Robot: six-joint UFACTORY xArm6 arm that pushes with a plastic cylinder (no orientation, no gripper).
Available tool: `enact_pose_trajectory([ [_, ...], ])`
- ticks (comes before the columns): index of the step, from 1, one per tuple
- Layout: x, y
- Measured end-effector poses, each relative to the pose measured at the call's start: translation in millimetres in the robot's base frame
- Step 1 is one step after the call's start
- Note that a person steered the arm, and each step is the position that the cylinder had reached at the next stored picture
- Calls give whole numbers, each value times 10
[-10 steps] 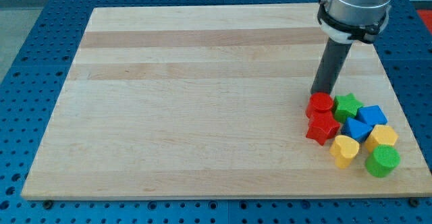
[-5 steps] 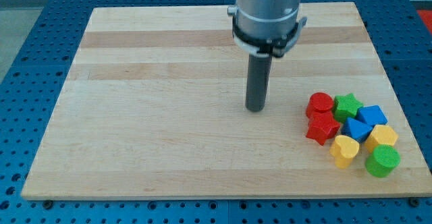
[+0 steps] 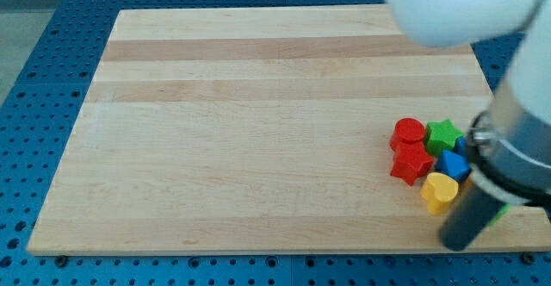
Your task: Move the green circle to the group of blocks
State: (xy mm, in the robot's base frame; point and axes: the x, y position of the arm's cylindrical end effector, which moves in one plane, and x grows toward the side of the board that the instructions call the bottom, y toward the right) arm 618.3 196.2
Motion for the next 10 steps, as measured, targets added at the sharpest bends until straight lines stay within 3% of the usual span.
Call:
enact_pose_trajectory([
  [1, -1, 427],
  [4, -16, 910],
  [7, -158, 377],
  [8, -333, 355],
  [10, -161, 572],
])
